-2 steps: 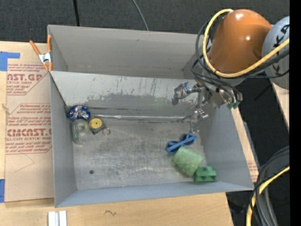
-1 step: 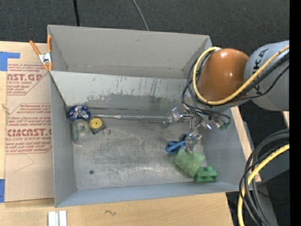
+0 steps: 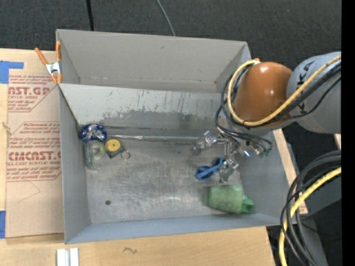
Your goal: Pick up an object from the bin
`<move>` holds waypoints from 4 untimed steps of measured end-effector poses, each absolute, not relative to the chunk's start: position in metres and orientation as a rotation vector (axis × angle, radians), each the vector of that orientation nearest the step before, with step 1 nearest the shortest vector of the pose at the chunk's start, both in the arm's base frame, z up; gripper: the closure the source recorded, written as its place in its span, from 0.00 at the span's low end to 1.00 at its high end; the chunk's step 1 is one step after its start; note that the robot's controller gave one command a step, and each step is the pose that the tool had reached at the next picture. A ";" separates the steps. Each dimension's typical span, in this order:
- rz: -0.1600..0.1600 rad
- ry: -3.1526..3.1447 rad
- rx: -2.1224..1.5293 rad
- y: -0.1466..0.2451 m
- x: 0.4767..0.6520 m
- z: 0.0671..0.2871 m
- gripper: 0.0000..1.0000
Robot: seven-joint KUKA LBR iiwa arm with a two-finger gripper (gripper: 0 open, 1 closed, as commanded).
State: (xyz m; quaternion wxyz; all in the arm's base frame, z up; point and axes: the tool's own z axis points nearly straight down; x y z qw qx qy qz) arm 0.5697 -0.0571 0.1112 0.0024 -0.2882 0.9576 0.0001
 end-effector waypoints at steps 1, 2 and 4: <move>-0.006 3.027 -0.799 -0.073 0.591 0.184 0.00; -0.003 2.873 -1.241 -0.082 0.556 0.071 0.00; -0.005 2.668 -1.649 -0.098 0.532 0.199 1.00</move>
Offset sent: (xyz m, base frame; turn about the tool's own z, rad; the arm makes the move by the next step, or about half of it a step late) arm 0.0180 -0.0157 0.0677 0.0666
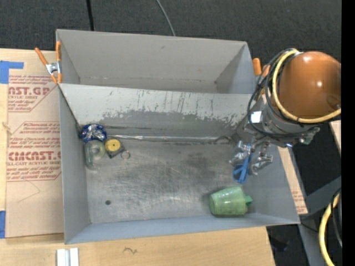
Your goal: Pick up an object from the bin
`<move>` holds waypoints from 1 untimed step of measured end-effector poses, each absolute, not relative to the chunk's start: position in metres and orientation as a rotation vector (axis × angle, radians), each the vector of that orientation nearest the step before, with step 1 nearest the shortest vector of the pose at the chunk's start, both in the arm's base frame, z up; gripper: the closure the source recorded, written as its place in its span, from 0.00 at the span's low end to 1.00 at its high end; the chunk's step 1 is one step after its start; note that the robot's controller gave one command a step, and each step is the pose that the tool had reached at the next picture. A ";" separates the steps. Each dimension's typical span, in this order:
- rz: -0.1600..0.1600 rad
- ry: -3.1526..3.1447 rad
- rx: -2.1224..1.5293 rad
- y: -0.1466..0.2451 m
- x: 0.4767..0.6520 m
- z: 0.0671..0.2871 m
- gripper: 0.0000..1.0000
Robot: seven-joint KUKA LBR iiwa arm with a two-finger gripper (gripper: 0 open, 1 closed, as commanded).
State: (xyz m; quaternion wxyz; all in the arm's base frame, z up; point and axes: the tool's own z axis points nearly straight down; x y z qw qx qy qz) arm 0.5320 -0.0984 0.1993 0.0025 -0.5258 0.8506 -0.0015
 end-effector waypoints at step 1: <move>0.000 2.214 -2.222 -0.044 0.520 0.260 1.00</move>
Offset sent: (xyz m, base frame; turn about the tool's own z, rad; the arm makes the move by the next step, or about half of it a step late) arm -0.0128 0.0516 0.0603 -0.4659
